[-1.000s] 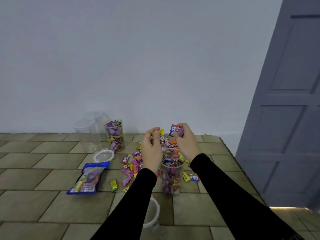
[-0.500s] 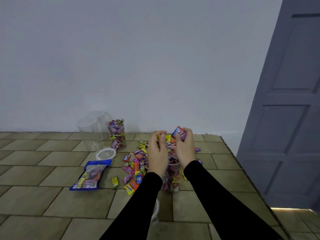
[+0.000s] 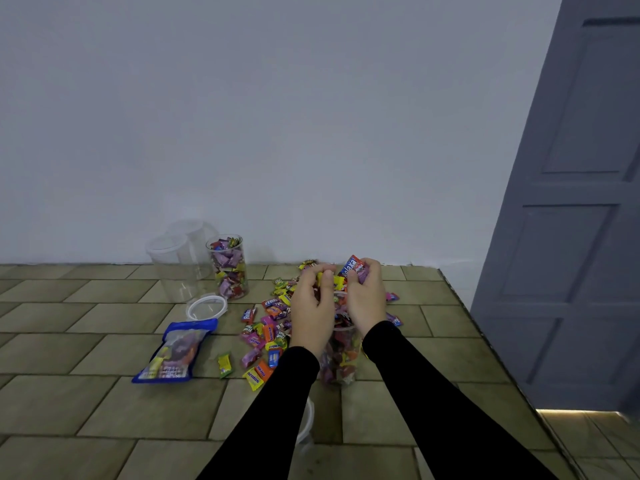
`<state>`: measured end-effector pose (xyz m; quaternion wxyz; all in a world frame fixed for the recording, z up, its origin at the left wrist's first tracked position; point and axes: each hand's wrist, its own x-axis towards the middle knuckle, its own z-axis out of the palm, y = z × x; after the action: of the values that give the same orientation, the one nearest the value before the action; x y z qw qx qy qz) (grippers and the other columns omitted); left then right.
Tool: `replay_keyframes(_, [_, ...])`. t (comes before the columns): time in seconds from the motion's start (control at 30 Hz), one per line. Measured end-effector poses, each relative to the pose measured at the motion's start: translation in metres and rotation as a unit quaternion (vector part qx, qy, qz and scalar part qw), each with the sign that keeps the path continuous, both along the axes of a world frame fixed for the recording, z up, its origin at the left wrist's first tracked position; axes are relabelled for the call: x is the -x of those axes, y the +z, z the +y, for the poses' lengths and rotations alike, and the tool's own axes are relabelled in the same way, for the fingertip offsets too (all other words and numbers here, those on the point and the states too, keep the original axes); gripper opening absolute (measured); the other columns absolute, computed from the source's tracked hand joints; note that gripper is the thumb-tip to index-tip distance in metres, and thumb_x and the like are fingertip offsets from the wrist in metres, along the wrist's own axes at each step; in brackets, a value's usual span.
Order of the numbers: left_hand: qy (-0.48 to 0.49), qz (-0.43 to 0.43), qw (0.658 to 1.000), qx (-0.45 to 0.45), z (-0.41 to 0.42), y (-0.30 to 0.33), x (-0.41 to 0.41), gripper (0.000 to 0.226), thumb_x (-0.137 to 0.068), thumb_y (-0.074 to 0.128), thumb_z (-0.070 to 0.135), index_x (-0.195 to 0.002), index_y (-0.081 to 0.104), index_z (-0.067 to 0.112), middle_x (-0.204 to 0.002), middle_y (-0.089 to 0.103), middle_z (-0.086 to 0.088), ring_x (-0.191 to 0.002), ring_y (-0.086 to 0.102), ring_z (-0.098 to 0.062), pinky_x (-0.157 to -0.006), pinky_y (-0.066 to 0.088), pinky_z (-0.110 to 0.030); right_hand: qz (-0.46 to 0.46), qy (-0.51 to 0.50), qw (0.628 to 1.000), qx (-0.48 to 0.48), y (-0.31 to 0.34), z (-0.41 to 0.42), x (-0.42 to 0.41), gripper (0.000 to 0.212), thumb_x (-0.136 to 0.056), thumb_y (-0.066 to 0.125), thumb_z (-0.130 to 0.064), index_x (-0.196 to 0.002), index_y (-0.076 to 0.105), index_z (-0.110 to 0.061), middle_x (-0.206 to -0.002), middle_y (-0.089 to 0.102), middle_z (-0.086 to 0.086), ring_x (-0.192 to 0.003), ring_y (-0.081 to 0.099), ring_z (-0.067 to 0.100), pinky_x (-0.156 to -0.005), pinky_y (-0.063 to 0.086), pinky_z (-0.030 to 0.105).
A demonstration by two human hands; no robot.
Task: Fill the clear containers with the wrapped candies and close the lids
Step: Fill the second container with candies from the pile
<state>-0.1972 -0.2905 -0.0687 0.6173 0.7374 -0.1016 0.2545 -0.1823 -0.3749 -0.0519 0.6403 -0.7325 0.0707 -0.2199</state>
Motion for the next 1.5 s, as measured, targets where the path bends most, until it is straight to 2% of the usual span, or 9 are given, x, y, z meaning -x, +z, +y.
replay_keyframes(0.2, [-0.019, 0.03, 0.997, 0.065, -0.001, 0.004, 0.006, 0.019, -0.098, 0.052, 0.014, -0.093, 0.066, 0.026, -0.08, 0.064, 0.006, -0.06, 0.047, -0.006, -0.056, 0.038, -0.021, 0.012, 0.0, 1.0, -0.007, -0.002, 0.0, -0.001, 0.026, -0.098, 0.046, -0.009, -0.124, 0.045, -0.009, -0.108, 0.055, 0.006, -0.091, 0.05, 0.017, -0.068, 0.032, 0.019])
replay_keyframes(0.4, [-0.044, 0.037, 0.988, 0.142, 0.005, 0.004, 0.006, 0.024, -0.092, 0.053, -0.003, -0.094, 0.068, 0.016, -0.097, 0.071, -0.002, -0.091, 0.065, -0.011, -0.076, 0.051, -0.017, 0.006, 0.001, 1.0, -0.004, -0.002, 0.0, 0.001, 0.024, -0.098, 0.045, -0.009, -0.122, 0.045, -0.01, -0.103, 0.054, 0.006, -0.086, 0.05, 0.018, -0.067, 0.032, 0.022])
replay_keyframes(0.57, [-0.009, 0.068, 0.985, 0.158, 0.007, -0.007, 0.008, 0.021, -0.101, 0.045, 0.018, -0.105, 0.065, 0.015, -0.107, 0.067, 0.001, -0.103, 0.061, -0.009, -0.086, 0.047, -0.02, 0.018, 0.007, 1.0, -0.009, -0.002, 0.001, 0.0, 0.022, -0.098, 0.044, -0.013, -0.12, 0.045, -0.014, -0.096, 0.055, 0.003, -0.077, 0.054, 0.017, -0.077, 0.05, 0.038])
replay_keyframes(0.73, [-0.075, 0.227, 0.949, 0.207, 0.005, -0.013, 0.01, 0.065, -0.1, 0.013, 0.056, -0.115, 0.064, 0.018, -0.109, 0.066, 0.004, -0.103, 0.059, -0.006, -0.08, 0.044, -0.019, 0.037, 0.03, 0.999, -0.022, -0.004, 0.004, 0.0, 0.017, -0.095, 0.049, -0.017, -0.106, 0.046, -0.03, -0.091, 0.056, 0.003, -0.084, 0.064, 0.032, -0.077, 0.052, 0.05])
replay_keyframes(0.93, [-0.047, 0.314, 0.915, 0.249, 0.003, -0.042, -0.005, 0.117, -0.044, 0.02, 0.106, -0.114, 0.071, 0.026, -0.115, 0.07, -0.001, -0.116, 0.059, -0.021, -0.11, 0.038, -0.045, 0.029, 0.08, 0.996, -0.019, -0.002, 0.0, 0.006, 0.011, -0.088, 0.053, -0.009, -0.094, 0.058, -0.017, -0.083, 0.053, 0.002, -0.076, 0.052, 0.019, -0.069, 0.043, 0.037])
replay_keyframes(1.07, [-0.063, 0.316, 0.906, 0.275, -0.001, -0.04, -0.007, 0.091, -0.078, 0.021, 0.088, -0.1, 0.076, 0.019, -0.102, 0.075, -0.005, -0.108, 0.065, -0.024, -0.104, 0.045, -0.045, 0.035, 0.098, 0.995, -0.002, 0.0, -0.001, 0.009, 0.021, -0.081, 0.055, -0.012, -0.065, 0.058, -0.025, -0.078, 0.057, -0.002, -0.085, 0.057, 0.029, -0.079, 0.048, 0.044])
replay_keyframes(1.17, [-0.074, 0.304, 0.909, 0.274, -0.002, -0.042, -0.008, 0.092, -0.071, 0.02, 0.091, -0.094, 0.078, 0.024, -0.1, 0.075, -0.003, -0.108, 0.065, -0.023, -0.107, 0.041, -0.046, 0.03, 0.115, 0.993, 0.017, 0.001, -0.003, 0.011, 0.025, -0.077, 0.053, -0.014, -0.057, 0.056, -0.029, -0.072, 0.054, -0.005, -0.078, 0.054, 0.022, -0.075, 0.046, 0.04])
replay_keyframes(1.4, [-0.075, 0.3, 0.912, 0.27, -0.001, -0.059, -0.02, 0.096, -0.067, 0.022, 0.097, -0.107, 0.074, 0.028, -0.111, 0.072, 0.001, -0.117, 0.06, -0.022, -0.111, 0.034, -0.046, -0.026, 0.193, 0.981, 0.01, -0.001, -0.017, 0.014, 0.023, -0.093, 0.051, -0.002, -0.081, 0.062, -0.019, -0.085, 0.061, -0.004, -0.082, 0.057, 0.01, -0.075, 0.044, 0.019])
replay_keyframes(1.5, [-0.091, 0.311, 0.914, 0.245, 0.001, -0.063, -0.021, 0.1, -0.055, 0.025, 0.103, -0.104, 0.075, 0.032, -0.109, 0.073, 0.001, -0.115, 0.061, -0.022, -0.11, 0.036, -0.047, -0.091, 0.187, 0.967, 0.147, -0.008, -0.029, 0.021, 0.02, -0.092, 0.055, -0.003, -0.092, 0.066, -0.019, -0.099, 0.064, -0.006, -0.09, 0.06, 0.004, -0.077, 0.046, 0.013])
